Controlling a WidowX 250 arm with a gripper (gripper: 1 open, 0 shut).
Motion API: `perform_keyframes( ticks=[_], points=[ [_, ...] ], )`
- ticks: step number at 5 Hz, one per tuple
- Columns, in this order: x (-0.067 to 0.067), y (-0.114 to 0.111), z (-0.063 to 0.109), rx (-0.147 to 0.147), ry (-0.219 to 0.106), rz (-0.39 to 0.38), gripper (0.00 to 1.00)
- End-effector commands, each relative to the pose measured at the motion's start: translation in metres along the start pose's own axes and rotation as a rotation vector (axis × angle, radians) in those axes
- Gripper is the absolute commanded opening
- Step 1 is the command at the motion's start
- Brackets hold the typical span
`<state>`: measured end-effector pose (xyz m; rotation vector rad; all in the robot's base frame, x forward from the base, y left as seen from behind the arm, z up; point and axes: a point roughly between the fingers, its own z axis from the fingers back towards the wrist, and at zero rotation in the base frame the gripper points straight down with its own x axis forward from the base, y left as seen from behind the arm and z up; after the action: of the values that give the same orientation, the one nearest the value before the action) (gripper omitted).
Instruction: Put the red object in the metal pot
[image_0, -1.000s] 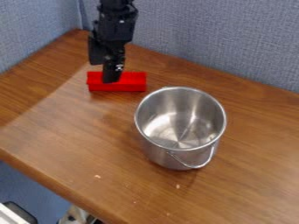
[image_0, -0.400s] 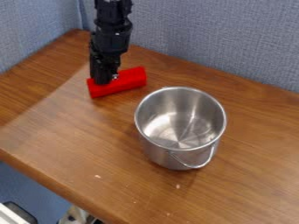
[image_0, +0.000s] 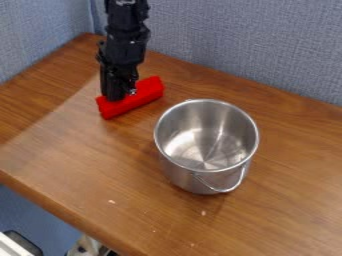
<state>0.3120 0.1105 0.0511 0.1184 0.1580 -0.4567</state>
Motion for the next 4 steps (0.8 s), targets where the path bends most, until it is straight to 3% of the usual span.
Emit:
perform_keyframes(
  ticks=[1, 2, 4],
  points=[
    [0.009, -0.002, 0.029, 0.065, -0.083, -0.036, 0.0],
    [0.023, 0.0, 0.029, 0.073, -0.093, -0.071, 0.0],
    [0.027, 0.026, -0.006, 0.054, -0.082, 0.056, 0.0]
  ],
)
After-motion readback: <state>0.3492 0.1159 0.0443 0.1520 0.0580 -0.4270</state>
